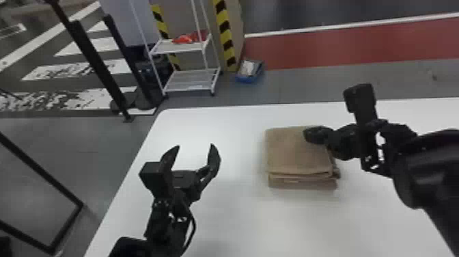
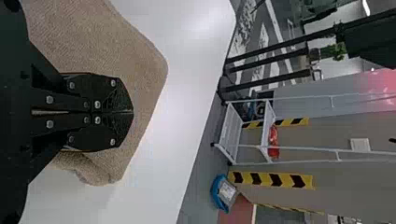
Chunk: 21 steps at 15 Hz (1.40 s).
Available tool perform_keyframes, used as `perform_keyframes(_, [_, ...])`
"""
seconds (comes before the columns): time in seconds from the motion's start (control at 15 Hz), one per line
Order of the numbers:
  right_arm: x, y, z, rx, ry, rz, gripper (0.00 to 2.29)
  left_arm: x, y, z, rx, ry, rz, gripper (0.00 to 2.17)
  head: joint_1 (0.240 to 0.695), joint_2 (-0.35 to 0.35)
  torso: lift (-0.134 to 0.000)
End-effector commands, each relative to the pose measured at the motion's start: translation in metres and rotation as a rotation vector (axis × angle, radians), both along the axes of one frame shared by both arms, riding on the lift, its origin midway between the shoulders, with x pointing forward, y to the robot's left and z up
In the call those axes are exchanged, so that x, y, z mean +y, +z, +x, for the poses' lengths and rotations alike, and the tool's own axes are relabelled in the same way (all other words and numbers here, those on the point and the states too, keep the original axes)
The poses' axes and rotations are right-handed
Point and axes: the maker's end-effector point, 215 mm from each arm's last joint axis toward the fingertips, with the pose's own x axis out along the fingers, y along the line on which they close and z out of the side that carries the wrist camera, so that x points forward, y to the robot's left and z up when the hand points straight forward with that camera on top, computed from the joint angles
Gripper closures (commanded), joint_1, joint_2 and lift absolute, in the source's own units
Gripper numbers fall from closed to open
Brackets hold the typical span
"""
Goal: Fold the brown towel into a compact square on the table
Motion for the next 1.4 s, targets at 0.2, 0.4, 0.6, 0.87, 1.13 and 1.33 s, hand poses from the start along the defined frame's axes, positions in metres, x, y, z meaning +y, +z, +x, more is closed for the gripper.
perform_keyframes(0.2, [-0.017,-0.033,0.004,0.028,-0.047,-0.064,2.08,0.001,0.0,-0.001,0.001,0.0,0.002,0.06,0.695,0.273,-0.125])
perform_keyframes(0.4, [-0.02,-0.039,0.004,0.024,-0.05,-0.067,2.08,0.001,0.0,-0.001,0.001,0.0,0.002,0.06,0.695,0.266,-0.125])
perform_keyframes(0.6, [-0.013,-0.003,-0.008,-0.042,-0.038,0.032,2.08,0.001,-0.001,-0.002,0.003,0.0,0.002,0.06,0.695,0.262,-0.125])
perform_keyframes(0.87, [-0.018,-0.009,-0.055,-0.009,-0.005,0.014,2.08,0.002,0.0,-0.002,-0.006,0.002,-0.001,0.06,0.695,0.276,-0.125])
perform_keyframes(1.13, [-0.034,-0.053,-0.091,0.078,-0.013,-0.031,2.08,0.002,-0.002,-0.003,-0.003,0.0,-0.003,0.06,0.695,0.282,-0.125])
perform_keyframes(1.33, [-0.032,-0.038,-0.08,0.022,-0.018,0.019,2.08,-0.002,-0.001,-0.001,-0.008,-0.005,-0.008,0.06,0.695,0.275,-0.125])
